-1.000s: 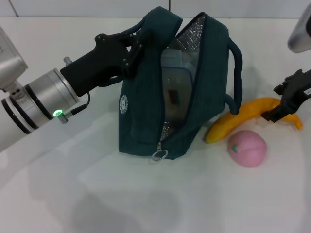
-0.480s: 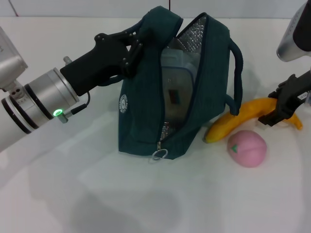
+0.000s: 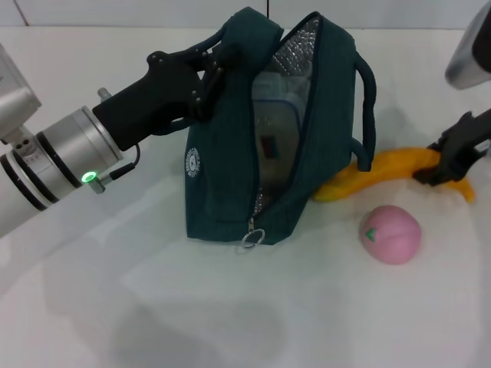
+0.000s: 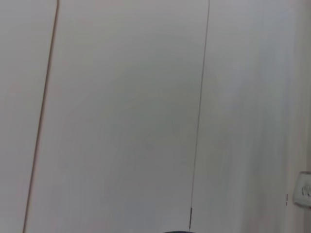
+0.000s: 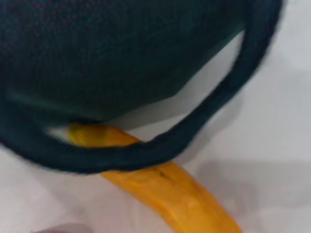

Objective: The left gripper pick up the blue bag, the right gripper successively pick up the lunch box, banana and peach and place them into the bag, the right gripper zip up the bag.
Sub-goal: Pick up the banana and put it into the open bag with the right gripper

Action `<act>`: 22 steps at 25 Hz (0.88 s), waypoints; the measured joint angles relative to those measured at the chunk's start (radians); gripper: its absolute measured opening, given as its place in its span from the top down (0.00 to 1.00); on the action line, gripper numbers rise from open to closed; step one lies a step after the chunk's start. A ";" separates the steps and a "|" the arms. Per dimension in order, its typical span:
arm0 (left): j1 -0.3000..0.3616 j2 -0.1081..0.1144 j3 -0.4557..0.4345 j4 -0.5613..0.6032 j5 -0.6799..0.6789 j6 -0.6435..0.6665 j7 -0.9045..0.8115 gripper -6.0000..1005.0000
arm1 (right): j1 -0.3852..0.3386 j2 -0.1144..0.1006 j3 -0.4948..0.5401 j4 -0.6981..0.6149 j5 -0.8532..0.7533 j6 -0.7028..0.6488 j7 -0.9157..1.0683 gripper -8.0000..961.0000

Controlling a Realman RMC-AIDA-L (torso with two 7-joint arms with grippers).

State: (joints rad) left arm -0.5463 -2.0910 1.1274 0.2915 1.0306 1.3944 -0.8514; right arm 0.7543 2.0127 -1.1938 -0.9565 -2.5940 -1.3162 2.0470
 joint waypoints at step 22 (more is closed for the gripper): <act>0.012 0.007 0.000 0.000 0.006 0.021 -0.004 0.95 | -0.289 0.008 0.206 -0.413 0.231 0.093 0.013 0.50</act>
State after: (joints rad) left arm -0.5342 -2.0837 1.1274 0.2915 1.0362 1.4154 -0.8554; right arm 0.4657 2.0204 -0.9874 -1.3699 -2.3630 -1.2232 2.0598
